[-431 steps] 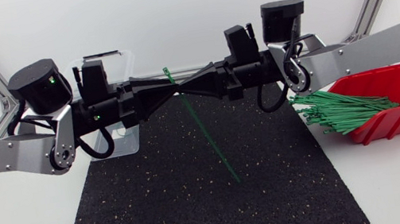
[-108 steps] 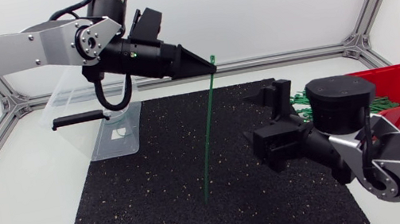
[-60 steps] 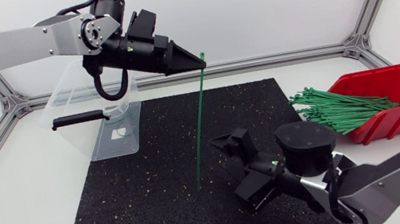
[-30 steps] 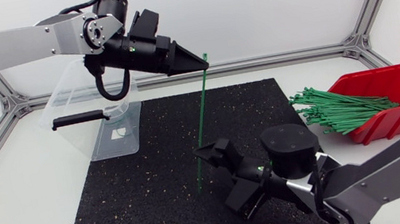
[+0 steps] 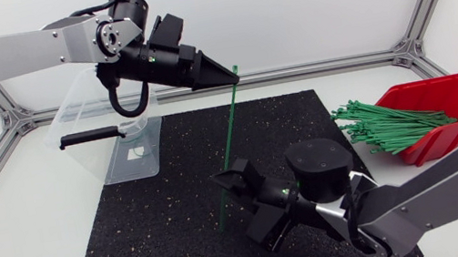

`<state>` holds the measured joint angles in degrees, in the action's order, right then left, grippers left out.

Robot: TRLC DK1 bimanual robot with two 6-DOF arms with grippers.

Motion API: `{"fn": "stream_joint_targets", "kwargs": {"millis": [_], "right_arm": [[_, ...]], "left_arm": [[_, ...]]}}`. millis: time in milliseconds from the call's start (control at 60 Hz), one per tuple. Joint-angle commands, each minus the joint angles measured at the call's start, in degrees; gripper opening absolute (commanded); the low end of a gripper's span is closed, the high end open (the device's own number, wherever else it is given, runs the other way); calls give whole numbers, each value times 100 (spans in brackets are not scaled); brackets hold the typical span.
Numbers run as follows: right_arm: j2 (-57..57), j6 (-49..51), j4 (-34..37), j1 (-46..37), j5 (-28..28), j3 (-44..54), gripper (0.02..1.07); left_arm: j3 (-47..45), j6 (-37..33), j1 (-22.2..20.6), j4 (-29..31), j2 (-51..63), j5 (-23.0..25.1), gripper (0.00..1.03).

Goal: Take a green cable tie from the red box, thread the tail through the head to close it, then place it in the transparent bin on the left.

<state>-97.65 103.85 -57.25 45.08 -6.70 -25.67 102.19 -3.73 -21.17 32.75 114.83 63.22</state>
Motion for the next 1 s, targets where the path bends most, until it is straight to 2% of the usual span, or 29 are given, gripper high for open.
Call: {"fn": "stream_joint_targets", "kwargs": {"millis": [0, 217, 983], "right_arm": [[0, 214, -75, 97, -16, 97, 45], [-158, 135, -102, 177, 2, 80, 44], [475, -366, -111, 484, 20, 97, 44]], "left_arm": [[205, -128, 34, 65, 216, 111, 3], [231, -155, -10, 82, 286, 111, 3], [257, -410, 333, 196, 383, 103, 3]]}}
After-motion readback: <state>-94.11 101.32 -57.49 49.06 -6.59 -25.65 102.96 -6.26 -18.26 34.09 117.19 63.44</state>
